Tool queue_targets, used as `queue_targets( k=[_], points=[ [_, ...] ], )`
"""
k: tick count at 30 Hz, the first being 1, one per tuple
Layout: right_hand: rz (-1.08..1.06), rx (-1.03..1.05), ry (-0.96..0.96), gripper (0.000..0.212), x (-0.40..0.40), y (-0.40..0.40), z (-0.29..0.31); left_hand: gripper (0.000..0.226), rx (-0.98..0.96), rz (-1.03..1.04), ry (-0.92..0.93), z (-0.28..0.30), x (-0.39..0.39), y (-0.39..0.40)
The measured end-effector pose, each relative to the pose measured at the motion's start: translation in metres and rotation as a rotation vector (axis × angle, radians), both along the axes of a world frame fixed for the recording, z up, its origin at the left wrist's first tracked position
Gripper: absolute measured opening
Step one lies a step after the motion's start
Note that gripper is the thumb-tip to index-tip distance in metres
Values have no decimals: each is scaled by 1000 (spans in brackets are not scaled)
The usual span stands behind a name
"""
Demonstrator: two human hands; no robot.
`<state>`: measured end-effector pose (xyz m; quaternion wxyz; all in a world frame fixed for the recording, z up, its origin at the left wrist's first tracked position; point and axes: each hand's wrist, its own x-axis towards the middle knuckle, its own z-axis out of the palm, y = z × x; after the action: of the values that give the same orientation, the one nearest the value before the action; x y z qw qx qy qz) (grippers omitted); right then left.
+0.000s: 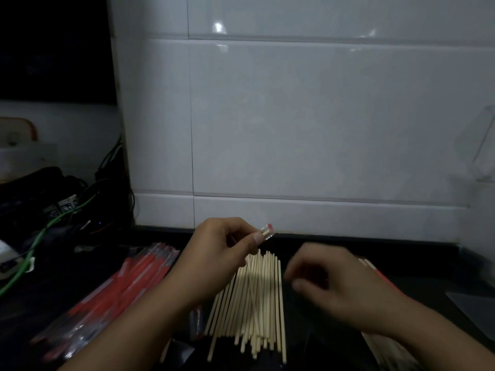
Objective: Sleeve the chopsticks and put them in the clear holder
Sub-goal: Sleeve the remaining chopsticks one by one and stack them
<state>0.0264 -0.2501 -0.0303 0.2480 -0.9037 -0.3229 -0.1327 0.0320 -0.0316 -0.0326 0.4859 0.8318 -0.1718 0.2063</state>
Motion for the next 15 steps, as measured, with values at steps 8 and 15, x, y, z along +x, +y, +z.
queue_targets(
  k=[8, 15],
  points=[
    [314, -264, 324, 13, -13, 13, 3, 13, -99, 16, 49, -2, 7, 5],
    [328, -242, 325, 8, -9, 17, -6, 14, -112, 6, 71, -2, 6, 2]
  ],
)
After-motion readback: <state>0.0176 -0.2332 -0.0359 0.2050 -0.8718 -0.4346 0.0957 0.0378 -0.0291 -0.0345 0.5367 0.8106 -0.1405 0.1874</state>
